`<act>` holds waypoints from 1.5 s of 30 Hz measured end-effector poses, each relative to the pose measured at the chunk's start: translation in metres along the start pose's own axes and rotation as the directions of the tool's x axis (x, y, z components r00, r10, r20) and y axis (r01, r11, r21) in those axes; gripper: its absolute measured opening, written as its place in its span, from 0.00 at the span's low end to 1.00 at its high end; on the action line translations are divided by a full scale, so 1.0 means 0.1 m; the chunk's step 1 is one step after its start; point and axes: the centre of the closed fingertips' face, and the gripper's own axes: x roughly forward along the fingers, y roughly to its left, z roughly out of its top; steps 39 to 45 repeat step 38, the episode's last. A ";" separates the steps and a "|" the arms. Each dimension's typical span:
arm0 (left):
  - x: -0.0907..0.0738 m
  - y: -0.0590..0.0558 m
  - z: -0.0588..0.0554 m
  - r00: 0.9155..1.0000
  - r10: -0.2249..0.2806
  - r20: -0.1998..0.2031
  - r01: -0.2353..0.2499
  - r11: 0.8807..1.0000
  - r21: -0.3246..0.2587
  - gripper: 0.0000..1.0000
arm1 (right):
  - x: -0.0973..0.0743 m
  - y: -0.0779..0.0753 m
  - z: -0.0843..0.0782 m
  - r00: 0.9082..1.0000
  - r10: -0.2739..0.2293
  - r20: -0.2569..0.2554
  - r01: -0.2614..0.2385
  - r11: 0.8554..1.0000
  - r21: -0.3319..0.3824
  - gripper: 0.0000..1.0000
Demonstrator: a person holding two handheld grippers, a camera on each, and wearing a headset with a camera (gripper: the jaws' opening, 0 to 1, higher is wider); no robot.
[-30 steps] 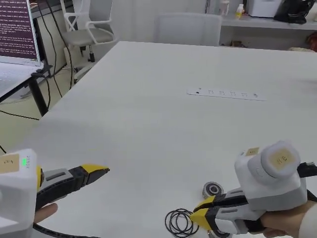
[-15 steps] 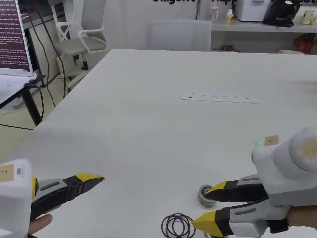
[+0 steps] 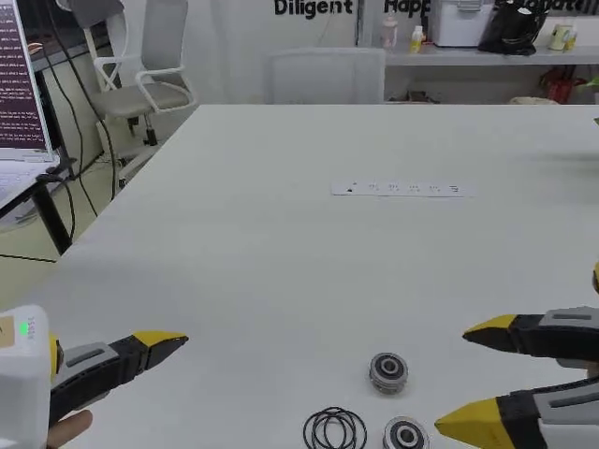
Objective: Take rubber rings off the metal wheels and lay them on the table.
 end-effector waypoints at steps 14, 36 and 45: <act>-0.15 0.12 -0.07 0.999 0.048 0.000 -0.048 0.998 -0.032 0.97 | -0.46 -0.11 -0.23 0.981 -0.160 0.113 0.146 0.981 0.126 0.90; -0.24 0.22 -0.18 0.996 0.085 -0.012 -0.086 0.995 -0.056 0.96 | -0.48 -0.15 -0.87 0.961 -0.274 -0.046 0.277 0.940 0.198 0.90; -0.24 0.22 -0.17 0.996 0.085 -0.010 -0.085 0.995 -0.058 0.97 | -0.47 -0.14 -0.89 0.961 -0.271 -0.052 0.276 0.941 0.197 0.90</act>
